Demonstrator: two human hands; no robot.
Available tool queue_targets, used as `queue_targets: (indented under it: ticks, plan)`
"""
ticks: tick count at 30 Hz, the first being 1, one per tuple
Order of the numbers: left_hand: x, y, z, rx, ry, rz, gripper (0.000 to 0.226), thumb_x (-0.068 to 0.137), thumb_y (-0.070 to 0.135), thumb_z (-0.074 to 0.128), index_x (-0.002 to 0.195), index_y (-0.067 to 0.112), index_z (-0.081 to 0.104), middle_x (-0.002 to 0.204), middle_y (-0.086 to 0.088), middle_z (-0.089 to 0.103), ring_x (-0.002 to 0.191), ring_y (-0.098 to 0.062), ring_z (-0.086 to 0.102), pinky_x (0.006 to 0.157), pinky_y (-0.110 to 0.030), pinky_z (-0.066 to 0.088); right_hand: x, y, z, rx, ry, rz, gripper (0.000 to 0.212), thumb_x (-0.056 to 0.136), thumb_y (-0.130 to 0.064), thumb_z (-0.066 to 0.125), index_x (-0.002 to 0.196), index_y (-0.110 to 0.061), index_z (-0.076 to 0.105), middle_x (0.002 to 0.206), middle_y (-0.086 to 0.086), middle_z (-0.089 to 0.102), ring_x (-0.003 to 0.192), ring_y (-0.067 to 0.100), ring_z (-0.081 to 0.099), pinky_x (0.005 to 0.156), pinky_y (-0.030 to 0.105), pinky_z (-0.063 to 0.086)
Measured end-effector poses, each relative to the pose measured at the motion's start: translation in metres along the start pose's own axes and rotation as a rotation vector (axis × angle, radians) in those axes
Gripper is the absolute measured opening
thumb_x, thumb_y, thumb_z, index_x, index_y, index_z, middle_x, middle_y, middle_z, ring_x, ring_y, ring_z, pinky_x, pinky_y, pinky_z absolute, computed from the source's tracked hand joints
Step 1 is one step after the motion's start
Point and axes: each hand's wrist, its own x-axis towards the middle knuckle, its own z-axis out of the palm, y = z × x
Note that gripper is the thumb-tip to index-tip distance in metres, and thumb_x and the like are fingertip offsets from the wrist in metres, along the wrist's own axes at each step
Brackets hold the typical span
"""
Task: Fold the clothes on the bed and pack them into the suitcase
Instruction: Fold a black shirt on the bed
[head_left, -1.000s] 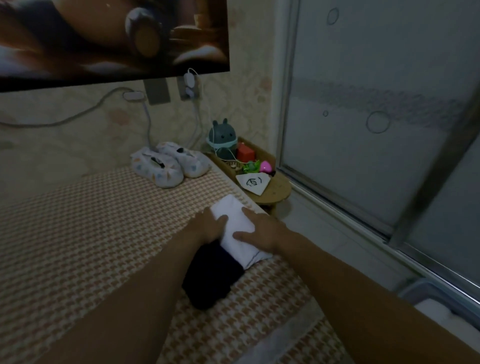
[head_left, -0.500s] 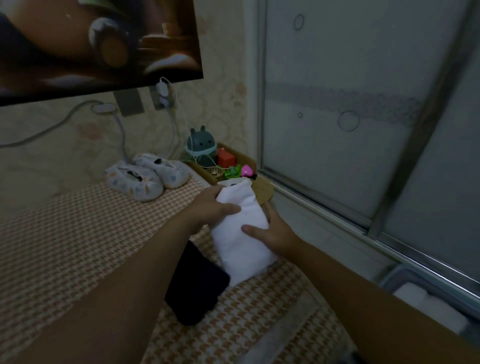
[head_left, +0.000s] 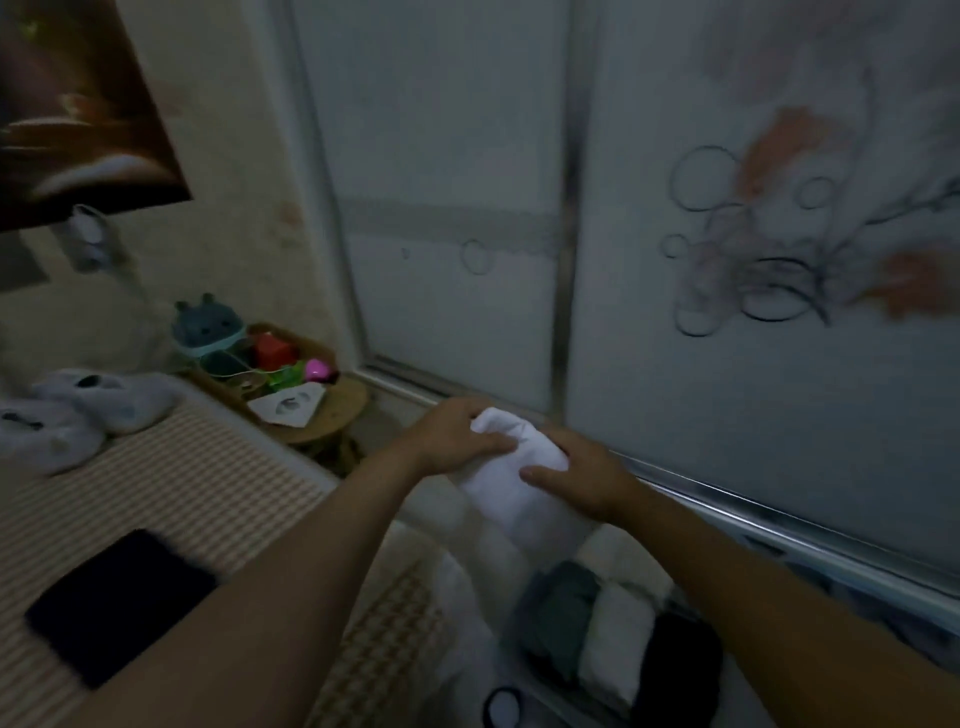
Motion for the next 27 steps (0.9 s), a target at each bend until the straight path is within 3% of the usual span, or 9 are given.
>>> queue_targets:
  ticks: [2,4,9,13,15,19,21,25,27]
  plan:
    - [0.024,0.024,0.044,-0.061,-0.033,0.045,0.013,0.078,0.042,0.076,0.08,0.036,0.064,0.076,0.017,0.063,0.068,0.012,0.056,0.058,-0.017,0.038,-0.02,0.044,-0.022,0.025,0.049,0.055,0.071,0.075,-0.063,0.061,0.135,-0.027,0.051,0.128,-0.005,0.057,0.116,0.015,0.055,0.092,0.029,0.042]
    - [0.046,0.049,0.088,-0.094,-0.068,0.035,0.02,0.077,0.044,0.076,0.08,0.032,0.06,0.075,0.017,0.058,0.067,0.006,0.054,0.055,-0.017,0.037,-0.039,0.091,-0.036,0.059,0.096,0.11,0.075,0.072,-0.066,0.058,0.136,-0.027,0.051,0.132,-0.005,0.057,0.118,0.015,0.055,0.096,0.031,0.044]
    - [0.097,0.068,0.205,-0.029,-0.188,0.051,0.029,0.082,0.042,0.071,0.085,0.014,0.061,0.083,-0.002,0.059,0.079,-0.018,0.055,0.061,-0.026,0.034,-0.075,0.195,-0.039,0.073,0.148,0.279,0.047,0.086,-0.039,0.069,0.128,-0.024,0.054,0.122,-0.009,0.058,0.112,0.01,0.055,0.084,0.02,0.037]
    - [0.112,0.035,0.29,0.038,-0.48,-0.043,0.044,0.089,0.047,0.061,0.107,0.008,0.064,0.111,-0.009,0.063,0.101,-0.023,0.058,0.076,-0.026,0.042,-0.085,0.264,-0.028,-0.04,-0.086,0.42,0.046,0.086,-0.048,0.066,0.125,-0.026,0.057,0.116,-0.009,0.057,0.111,0.016,0.058,0.082,0.022,0.041]
    - [0.114,0.015,0.323,0.01,-0.599,-0.145,0.053,0.089,0.053,0.057,0.118,0.01,0.061,0.121,-0.008,0.06,0.103,-0.023,0.059,0.08,-0.03,0.05,-0.084,0.291,-0.024,-0.067,-0.252,0.502,0.05,0.083,-0.056,0.064,0.126,-0.031,0.057,0.122,-0.007,0.059,0.109,0.016,0.058,0.09,0.028,0.045]
    - [0.111,-0.016,0.371,-0.024,-0.886,-0.33,0.057,0.09,0.046,0.057,0.129,0.005,0.056,0.124,-0.013,0.061,0.095,-0.026,0.065,0.08,-0.035,0.057,-0.078,0.324,0.0,-0.108,-0.461,0.552,0.054,0.081,-0.06,0.063,0.127,-0.032,0.06,0.126,-0.008,0.06,0.107,0.01,0.056,0.091,0.025,0.044]
    - [0.108,-0.029,0.385,-0.021,-1.007,-0.442,0.057,0.09,0.039,0.06,0.131,0.0,0.053,0.125,-0.016,0.06,0.103,-0.031,0.064,0.085,-0.036,0.056,-0.073,0.332,0.021,-0.107,-0.52,0.542,0.05,0.086,-0.055,0.062,0.127,-0.027,0.062,0.127,-0.007,0.061,0.106,0.01,0.057,0.085,0.021,0.041]
    - [0.103,-0.058,0.398,0.266,-0.976,-0.301,0.062,0.094,0.041,0.054,0.146,0.012,0.036,0.148,-0.01,0.04,0.131,-0.024,0.045,0.104,-0.028,0.041,-0.059,0.338,0.067,-0.111,-0.576,0.536,0.048,0.092,-0.048,0.057,0.131,-0.02,0.058,0.133,0.001,0.056,0.116,0.017,0.055,0.091,0.022,0.042]
    - [0.094,-0.065,0.403,0.193,-0.902,-0.226,0.062,0.095,0.045,0.051,0.149,0.022,0.031,0.153,-0.004,0.034,0.136,-0.021,0.038,0.106,-0.025,0.035,-0.058,0.341,0.088,-0.186,-0.629,0.532,0.054,0.095,-0.048,0.05,0.142,-0.019,0.046,0.144,0.004,0.046,0.127,0.02,0.047,0.102,0.026,0.038]
